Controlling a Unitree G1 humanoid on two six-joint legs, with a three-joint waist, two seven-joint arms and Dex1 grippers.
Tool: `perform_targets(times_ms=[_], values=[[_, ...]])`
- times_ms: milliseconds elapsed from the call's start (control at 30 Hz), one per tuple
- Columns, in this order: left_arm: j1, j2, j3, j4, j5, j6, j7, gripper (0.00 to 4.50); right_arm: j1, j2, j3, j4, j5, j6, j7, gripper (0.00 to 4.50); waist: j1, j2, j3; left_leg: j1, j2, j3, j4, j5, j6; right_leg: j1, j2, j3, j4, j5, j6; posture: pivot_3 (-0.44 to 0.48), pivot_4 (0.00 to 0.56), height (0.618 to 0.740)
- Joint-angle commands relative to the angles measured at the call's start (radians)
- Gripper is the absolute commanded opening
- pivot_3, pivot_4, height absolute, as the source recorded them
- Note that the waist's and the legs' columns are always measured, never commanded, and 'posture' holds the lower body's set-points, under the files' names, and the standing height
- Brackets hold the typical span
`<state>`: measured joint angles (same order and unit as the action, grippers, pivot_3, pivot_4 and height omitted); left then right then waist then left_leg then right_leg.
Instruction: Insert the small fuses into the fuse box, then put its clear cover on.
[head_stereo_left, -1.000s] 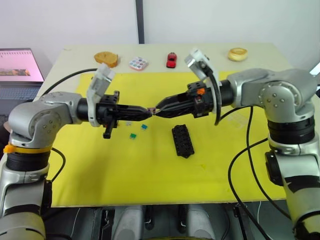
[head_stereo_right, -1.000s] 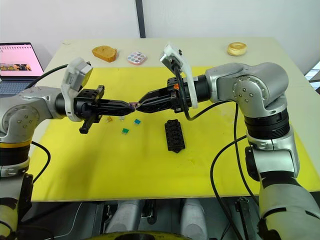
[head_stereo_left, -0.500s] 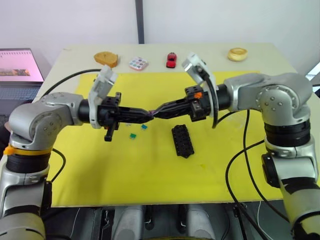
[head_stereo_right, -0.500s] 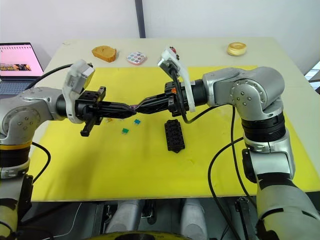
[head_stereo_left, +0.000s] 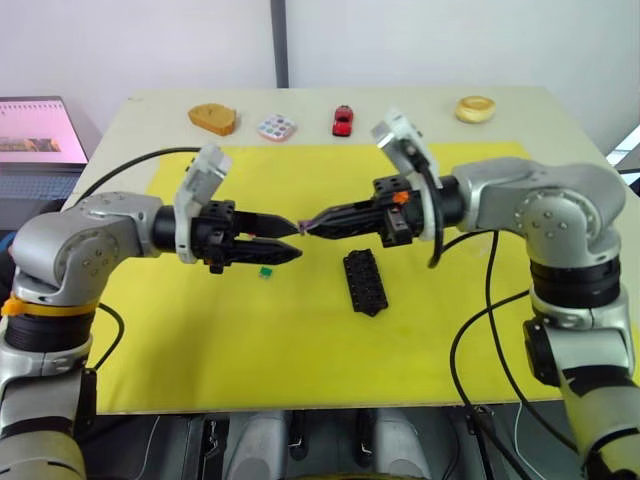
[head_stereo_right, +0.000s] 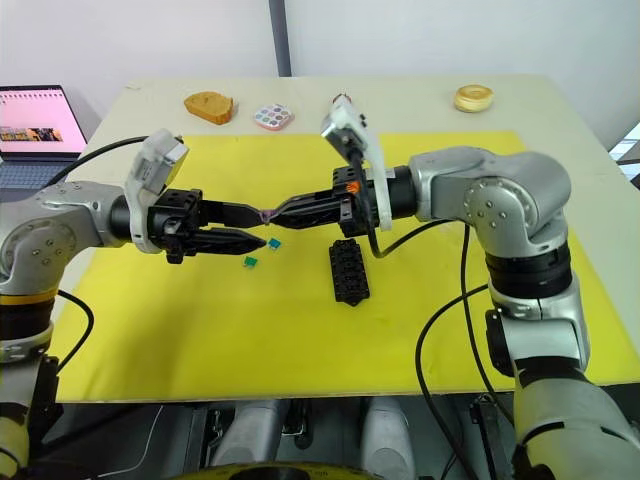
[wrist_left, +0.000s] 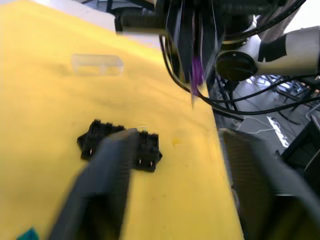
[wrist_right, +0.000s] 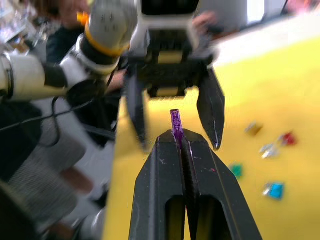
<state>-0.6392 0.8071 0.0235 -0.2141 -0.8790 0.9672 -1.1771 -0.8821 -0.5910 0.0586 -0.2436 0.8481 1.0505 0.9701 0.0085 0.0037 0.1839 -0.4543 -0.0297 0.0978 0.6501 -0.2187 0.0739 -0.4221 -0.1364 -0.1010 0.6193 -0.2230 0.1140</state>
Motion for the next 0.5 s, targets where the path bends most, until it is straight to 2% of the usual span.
perform_targets(times_ms=[33,100,233,367,500], values=[[0.035,0.029,0.038,-0.036,0.011,-0.027,0.004,3.95,0.055,-0.046,-0.016,-0.043,-0.082,-0.205,0.108,0.00,0.001,0.000,0.000,0.000,0.000,0.000,0.000,0.000,0.000,0.000,0.000,0.000,0.000,0.000,0.000,0.000,0.150,0.740],[0.082,0.028,0.028,-0.068,0.029,-0.047,0.022,3.95,0.103,-0.082,-0.024,-0.014,-0.071,-0.268,0.235,0.00,0.002,0.000,0.000,0.000,0.000,0.000,0.000,0.000,0.000,0.000,0.000,0.000,0.000,0.000,0.000,0.000,0.150,0.740],[0.166,-0.010,-0.013,-0.130,0.090,-0.120,0.067,3.95,0.227,-0.134,0.020,0.044,-0.192,-0.515,0.413,0.00,0.004,0.000,0.000,0.000,0.001,0.000,0.001,0.000,0.000,0.001,0.001,0.000,-0.001,0.000,0.000,0.000,0.150,0.740],[0.240,-0.024,-0.116,-0.179,0.245,-0.276,0.070,3.95,0.286,-0.137,0.057,0.171,-0.314,-0.715,0.496,0.00,0.003,0.000,0.000,0.002,0.001,0.000,0.001,0.000,0.000,0.003,0.001,0.001,-0.001,0.000,0.000,0.000,0.150,0.740],[0.279,-0.048,-0.171,-0.197,0.324,-0.369,0.079,3.95,0.288,-0.117,0.079,0.272,-0.377,-0.827,0.537,0.00,0.003,0.000,0.000,0.002,0.003,0.001,0.001,0.000,-0.001,0.002,0.001,0.001,-0.001,0.001,-0.001,0.000,0.150,0.740]])
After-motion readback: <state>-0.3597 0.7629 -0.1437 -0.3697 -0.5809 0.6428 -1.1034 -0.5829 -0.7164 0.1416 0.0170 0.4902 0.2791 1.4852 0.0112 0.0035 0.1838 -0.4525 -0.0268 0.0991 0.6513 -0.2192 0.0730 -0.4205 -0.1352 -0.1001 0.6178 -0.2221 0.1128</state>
